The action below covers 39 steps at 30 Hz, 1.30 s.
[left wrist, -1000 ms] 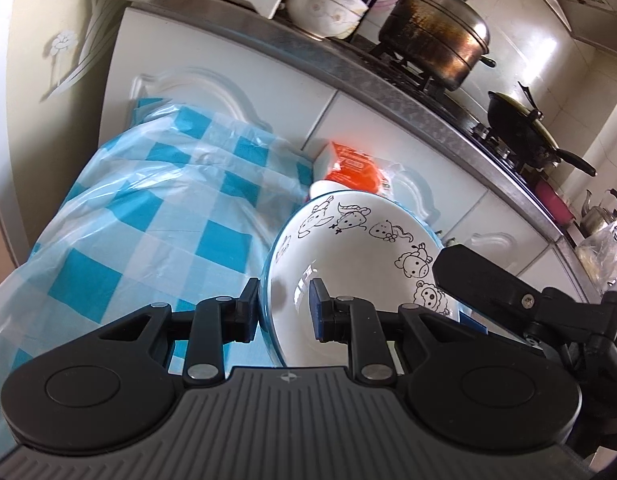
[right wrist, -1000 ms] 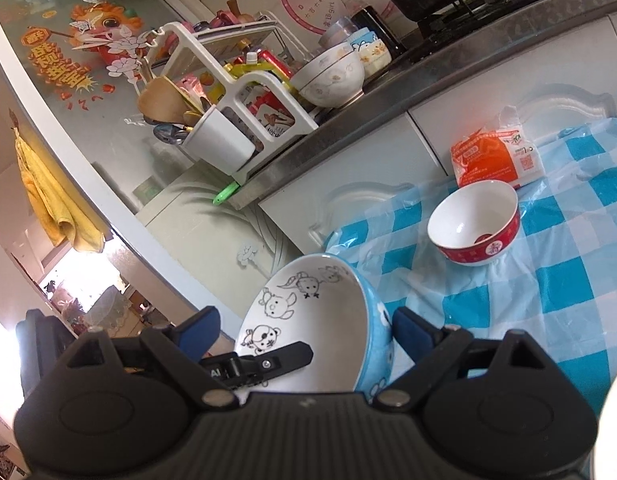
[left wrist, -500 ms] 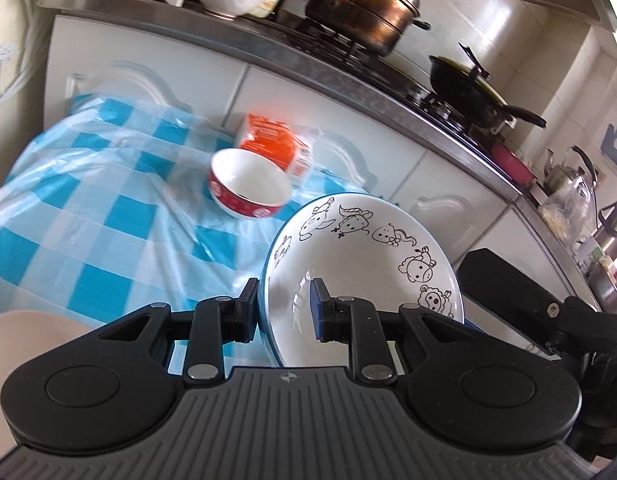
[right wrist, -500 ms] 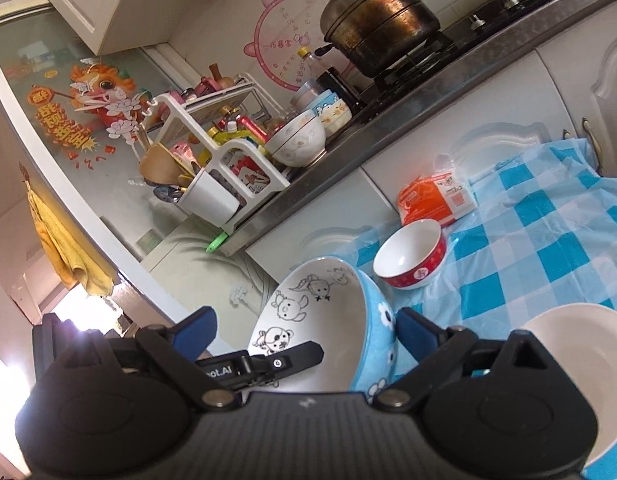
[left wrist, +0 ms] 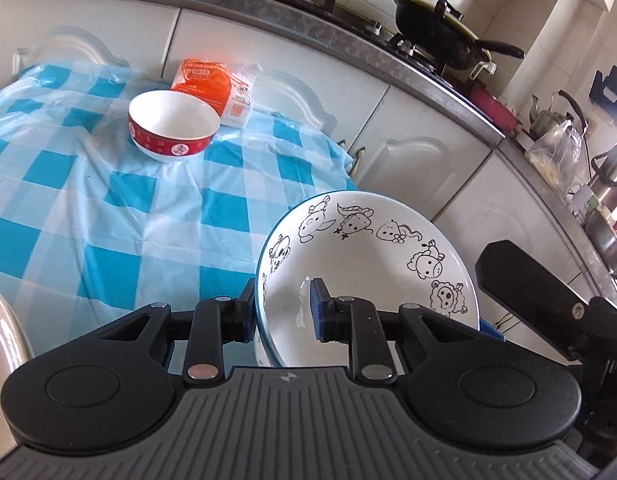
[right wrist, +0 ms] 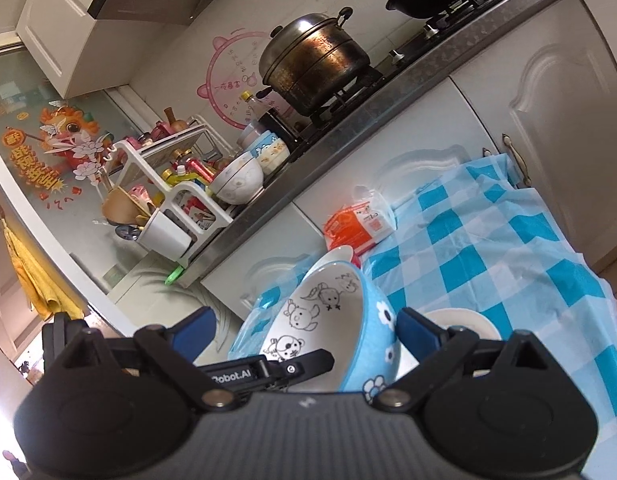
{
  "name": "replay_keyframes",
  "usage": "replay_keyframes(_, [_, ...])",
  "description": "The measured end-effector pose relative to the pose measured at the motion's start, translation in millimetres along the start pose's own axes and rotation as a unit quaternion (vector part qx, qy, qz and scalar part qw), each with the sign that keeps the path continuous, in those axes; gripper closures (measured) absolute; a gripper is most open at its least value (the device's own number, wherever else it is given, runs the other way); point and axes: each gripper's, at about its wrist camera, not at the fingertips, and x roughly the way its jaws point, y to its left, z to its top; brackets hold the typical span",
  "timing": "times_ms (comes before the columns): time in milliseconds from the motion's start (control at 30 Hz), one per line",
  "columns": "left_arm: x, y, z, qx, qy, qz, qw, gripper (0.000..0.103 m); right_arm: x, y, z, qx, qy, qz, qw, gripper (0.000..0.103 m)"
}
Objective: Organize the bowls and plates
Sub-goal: 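Lower the cartoon bowl into the pink floral bowl and open the left gripper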
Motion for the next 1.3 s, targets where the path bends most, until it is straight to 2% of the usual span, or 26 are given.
replay_keyframes(367, [26, -22, -13, 0.038, 0.01, 0.025, 0.9989, 0.08, -2, -39, -7, 0.023, 0.002, -0.012, 1.0, 0.006])
replay_keyframes(833, [32, -26, -22, 0.062, 0.001, 0.04, 0.9973, 0.08, 0, -49, -14, 0.019, 0.006, -0.019, 1.0, 0.006])
replay_keyframes(1300, [26, -20, -29, 0.055, -0.022, 0.019, 0.9981, 0.077, 5, -50, -22, -0.003, 0.006, -0.041, 0.999, 0.006])
